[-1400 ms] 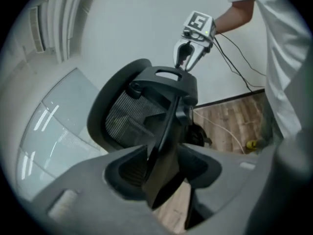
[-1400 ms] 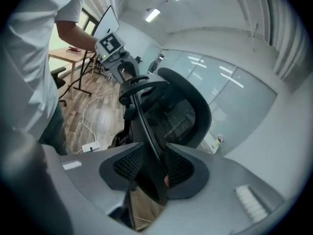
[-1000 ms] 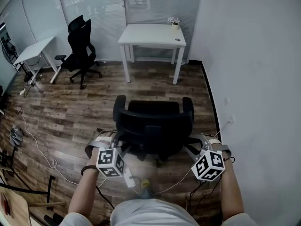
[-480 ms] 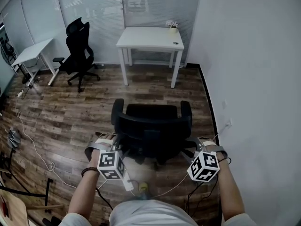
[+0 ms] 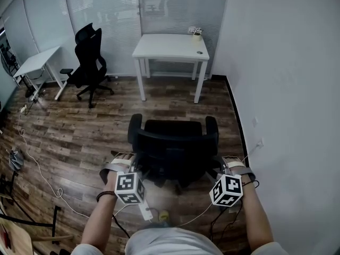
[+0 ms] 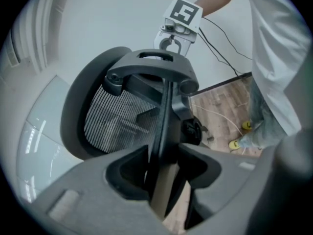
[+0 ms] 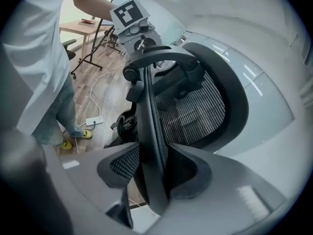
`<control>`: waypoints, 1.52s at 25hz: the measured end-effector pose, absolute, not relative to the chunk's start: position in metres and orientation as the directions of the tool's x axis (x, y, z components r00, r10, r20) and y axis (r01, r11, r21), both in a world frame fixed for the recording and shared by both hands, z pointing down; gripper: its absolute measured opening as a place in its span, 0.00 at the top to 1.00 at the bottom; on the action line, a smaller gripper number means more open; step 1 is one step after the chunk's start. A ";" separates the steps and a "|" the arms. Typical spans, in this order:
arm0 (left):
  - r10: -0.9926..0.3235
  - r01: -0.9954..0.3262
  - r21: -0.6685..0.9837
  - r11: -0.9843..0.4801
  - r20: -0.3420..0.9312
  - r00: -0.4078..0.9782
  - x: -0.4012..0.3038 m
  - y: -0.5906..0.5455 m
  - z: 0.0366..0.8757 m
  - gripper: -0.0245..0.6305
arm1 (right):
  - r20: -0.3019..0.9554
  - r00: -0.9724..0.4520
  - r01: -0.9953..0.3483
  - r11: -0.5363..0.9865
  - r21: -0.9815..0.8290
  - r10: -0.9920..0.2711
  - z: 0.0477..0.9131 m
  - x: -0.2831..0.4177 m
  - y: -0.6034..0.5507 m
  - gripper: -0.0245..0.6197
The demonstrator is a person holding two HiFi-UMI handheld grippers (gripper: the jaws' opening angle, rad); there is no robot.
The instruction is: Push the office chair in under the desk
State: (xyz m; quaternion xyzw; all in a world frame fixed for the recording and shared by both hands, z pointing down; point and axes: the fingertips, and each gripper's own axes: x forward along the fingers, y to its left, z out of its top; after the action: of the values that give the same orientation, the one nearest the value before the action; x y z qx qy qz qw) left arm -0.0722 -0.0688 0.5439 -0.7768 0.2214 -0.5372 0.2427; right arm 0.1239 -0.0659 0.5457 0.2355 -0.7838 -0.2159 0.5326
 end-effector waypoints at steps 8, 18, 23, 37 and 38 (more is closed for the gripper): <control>-0.615 -0.081 -0.630 -0.772 0.711 0.341 -0.082 -0.120 0.541 0.67 | 0.724 -0.315 -0.172 0.787 0.592 -0.613 0.543 0.114 -0.116 0.68; -0.625 -0.076 -0.643 -0.762 0.700 0.347 -0.092 -0.206 0.539 0.67 | 0.713 -0.309 -0.201 0.777 0.597 -0.629 0.540 0.104 -0.198 0.67; -0.633 -0.074 -0.652 -0.754 0.692 0.347 -0.096 -0.249 0.541 0.67 | 0.703 -0.312 -0.207 0.768 0.607 -0.639 0.543 0.100 -0.242 0.66; -0.644 -0.093 -0.655 -0.750 0.689 0.333 -0.090 -0.421 0.537 0.66 | 0.700 -0.327 -0.195 0.770 0.607 -0.635 0.539 0.106 -0.419 0.66; -0.648 -0.096 -0.658 -0.747 0.687 0.331 -0.090 -0.434 0.537 0.66 | 0.701 -0.327 -0.194 0.771 0.606 -0.634 0.539 0.106 -0.433 0.65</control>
State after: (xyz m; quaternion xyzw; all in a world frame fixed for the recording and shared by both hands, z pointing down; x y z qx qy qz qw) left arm -0.0901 -0.4342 0.5374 -0.7724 0.2407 -0.5261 0.2620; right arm 0.1063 -0.4327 0.5385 0.2633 -0.7863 -0.2124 0.5170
